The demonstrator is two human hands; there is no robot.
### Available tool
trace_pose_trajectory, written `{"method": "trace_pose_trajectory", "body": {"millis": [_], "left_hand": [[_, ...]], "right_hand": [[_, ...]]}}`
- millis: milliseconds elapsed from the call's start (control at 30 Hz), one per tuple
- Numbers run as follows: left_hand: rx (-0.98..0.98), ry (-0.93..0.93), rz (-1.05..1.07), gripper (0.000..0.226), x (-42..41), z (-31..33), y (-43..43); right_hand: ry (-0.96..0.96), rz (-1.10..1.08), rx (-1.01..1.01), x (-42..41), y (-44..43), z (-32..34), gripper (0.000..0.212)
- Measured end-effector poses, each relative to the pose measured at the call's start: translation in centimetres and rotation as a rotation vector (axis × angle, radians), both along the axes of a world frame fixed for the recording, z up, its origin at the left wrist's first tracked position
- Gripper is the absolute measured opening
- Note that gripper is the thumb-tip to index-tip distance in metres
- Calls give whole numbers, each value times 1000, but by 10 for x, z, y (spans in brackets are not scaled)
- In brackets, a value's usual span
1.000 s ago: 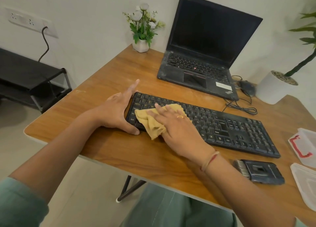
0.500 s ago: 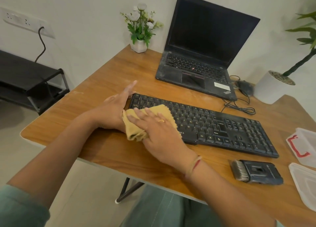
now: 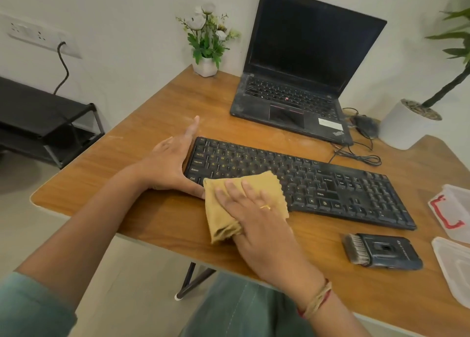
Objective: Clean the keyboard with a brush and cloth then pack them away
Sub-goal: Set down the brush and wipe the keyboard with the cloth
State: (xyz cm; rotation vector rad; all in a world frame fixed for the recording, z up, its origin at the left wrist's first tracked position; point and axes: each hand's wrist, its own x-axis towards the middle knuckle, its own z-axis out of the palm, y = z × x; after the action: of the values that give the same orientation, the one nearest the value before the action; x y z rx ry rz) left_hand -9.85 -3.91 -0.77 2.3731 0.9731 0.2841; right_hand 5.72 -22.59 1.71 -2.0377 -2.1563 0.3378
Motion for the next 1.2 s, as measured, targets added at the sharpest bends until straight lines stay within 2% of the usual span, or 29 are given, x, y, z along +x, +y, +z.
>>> {"method": "trace_pose_trajectory", "body": {"millis": [67, 167, 233, 400, 433, 600, 667, 767, 833, 967, 1033, 1200], "left_hand": [[5, 10, -18, 150, -1, 1, 1], [-3, 2, -19, 150, -1, 2, 1], [4, 1, -24, 150, 0, 1, 1], [18, -27, -19, 149, 0, -3, 3], [16, -32, -20, 149, 0, -3, 3], [13, -41, -14, 148, 0, -1, 3], [20, -38, -15, 147, 1, -2, 3], [26, -33, -18, 146, 0, -4, 3], [24, -36, -21, 146, 0, -3, 3], [13, -45, -17, 145, 0, -1, 1], [20, -46, -18, 146, 1, -2, 2], [24, -54, -20, 148, 0, -2, 2]], "right_hand": [[0, -88, 4, 13, -2, -1, 61], [2, -432, 49, 40, -4, 1, 54], [-45, -507, 48, 38, -4, 1, 56], [-35, -139, -1, -5, -12, 0, 67], [-43, -150, -6, -4, -14, -1, 67], [-177, -532, 60, 20, -21, -6, 58], [-162, -494, 45, 12, -17, -7, 60], [-35, -238, 64, -9, -13, -7, 65], [-8, -182, 68, -10, -16, -7, 65], [-138, -536, 114, 21, -18, -10, 60], [-143, -607, 115, 23, -14, -10, 60], [6, -176, 77, -14, -12, -7, 60]]}}
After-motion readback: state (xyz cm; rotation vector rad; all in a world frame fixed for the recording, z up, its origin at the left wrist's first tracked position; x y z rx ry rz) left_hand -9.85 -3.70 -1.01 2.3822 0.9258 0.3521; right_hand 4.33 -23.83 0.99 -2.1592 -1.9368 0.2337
